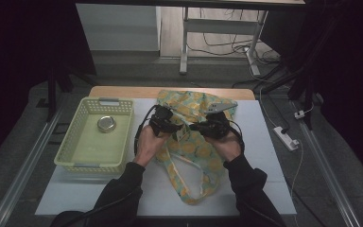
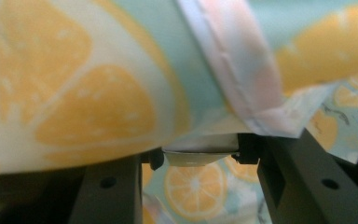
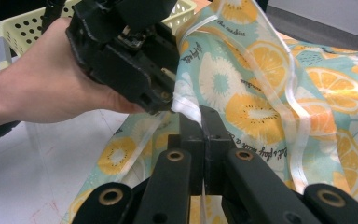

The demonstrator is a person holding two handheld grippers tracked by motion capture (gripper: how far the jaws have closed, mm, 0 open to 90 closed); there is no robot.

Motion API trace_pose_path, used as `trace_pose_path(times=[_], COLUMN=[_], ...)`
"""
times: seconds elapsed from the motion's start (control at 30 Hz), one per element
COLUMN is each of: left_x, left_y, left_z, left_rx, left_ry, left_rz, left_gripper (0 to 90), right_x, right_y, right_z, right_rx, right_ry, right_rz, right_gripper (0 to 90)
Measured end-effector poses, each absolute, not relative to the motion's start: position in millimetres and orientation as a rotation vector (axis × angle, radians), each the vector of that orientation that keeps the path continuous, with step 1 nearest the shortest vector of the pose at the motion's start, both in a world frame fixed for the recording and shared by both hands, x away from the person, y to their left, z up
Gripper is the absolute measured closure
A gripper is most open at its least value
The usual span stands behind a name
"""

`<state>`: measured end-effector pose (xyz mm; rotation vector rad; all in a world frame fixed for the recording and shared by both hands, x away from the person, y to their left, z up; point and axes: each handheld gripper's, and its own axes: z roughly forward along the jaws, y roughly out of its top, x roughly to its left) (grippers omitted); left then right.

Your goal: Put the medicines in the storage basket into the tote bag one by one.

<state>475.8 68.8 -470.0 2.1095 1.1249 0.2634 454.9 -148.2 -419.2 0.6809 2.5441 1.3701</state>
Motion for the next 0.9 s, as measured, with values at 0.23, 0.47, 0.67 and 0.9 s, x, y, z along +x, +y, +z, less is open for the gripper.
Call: trace_pose_path(times=[0.23, 0.47, 0.67, 0.9], left_x=[482.6, 488.1, 488.7, 480.3], left_y=[64.9, 61.1, 58.2, 60.4], left_z=[-471.8, -476.3, -478.1, -466.9], left_rx=[2.098, 2.106, 2.102, 2.091], left_ry=[1.134, 1.149, 1.132, 1.077], left_rz=[0.3, 0.367, 0.404, 0.38], left_gripper=[61.7, 61.6, 60.0, 39.2], right_x=[454.8, 455.0, 456.8, 457.6], right_y=[-146.4, -146.8, -148.3, -149.3], right_z=[-420.8, -421.0, -422.1, -422.7], right_rx=[0.675, 0.678, 0.687, 0.692], right_ry=[2.553, 2.552, 2.547, 2.542], right_rz=[1.361, 1.359, 1.359, 1.359], right_gripper=[89.8, 89.8, 89.8, 89.8])
